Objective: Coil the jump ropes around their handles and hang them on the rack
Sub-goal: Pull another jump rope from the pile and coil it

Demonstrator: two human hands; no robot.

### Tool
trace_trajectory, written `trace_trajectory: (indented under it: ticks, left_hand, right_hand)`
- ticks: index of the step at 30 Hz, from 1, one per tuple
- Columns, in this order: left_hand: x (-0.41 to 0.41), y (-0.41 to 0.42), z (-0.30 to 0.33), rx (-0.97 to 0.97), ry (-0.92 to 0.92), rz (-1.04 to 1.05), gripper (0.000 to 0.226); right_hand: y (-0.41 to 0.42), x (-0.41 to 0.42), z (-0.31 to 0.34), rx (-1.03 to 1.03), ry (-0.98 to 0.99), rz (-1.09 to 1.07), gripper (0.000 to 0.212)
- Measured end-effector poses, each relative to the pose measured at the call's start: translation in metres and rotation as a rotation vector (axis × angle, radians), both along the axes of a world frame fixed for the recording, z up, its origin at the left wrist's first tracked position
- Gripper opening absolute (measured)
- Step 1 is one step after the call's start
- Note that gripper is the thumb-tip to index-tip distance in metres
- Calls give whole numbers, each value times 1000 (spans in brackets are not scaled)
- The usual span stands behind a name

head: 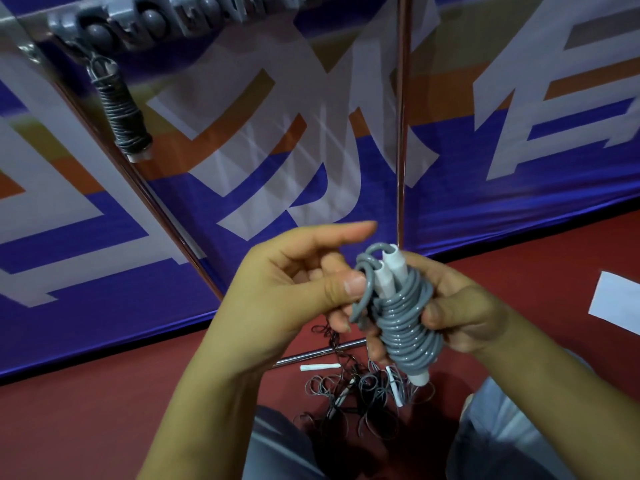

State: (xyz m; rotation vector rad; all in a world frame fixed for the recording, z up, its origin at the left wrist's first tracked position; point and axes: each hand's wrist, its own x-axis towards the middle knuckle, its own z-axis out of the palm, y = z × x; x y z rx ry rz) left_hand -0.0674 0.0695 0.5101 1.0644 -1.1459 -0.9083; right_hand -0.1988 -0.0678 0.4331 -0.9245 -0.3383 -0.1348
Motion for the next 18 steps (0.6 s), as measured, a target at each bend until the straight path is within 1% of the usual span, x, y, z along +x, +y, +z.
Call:
trace_trajectory:
  ticks: [3,5,7,11,15,18]
  left_hand:
    - [3,-2,0,27,7,-85,41]
    - [6,-3,1,84,7,-152,36]
    - [9,-5,0,140,5,-220,28]
    - [13,-12,-2,172,9,-268,22]
    - [14,-17,-5,179,59,-295,21]
    - [15,-20,-10,168,108,-329,19]
  right_hand:
    - [-3,0,-2,-10,12,40,52]
    - [-5,-1,-3,7,4,91,54]
    - [-6,-1,-3,-23,-1,115,53]
    - [-15,0,-3,-63,27,140,50]
    - [-20,6,-9,-5,91,226,54]
    - [-15,13,-16,48,72,344,55]
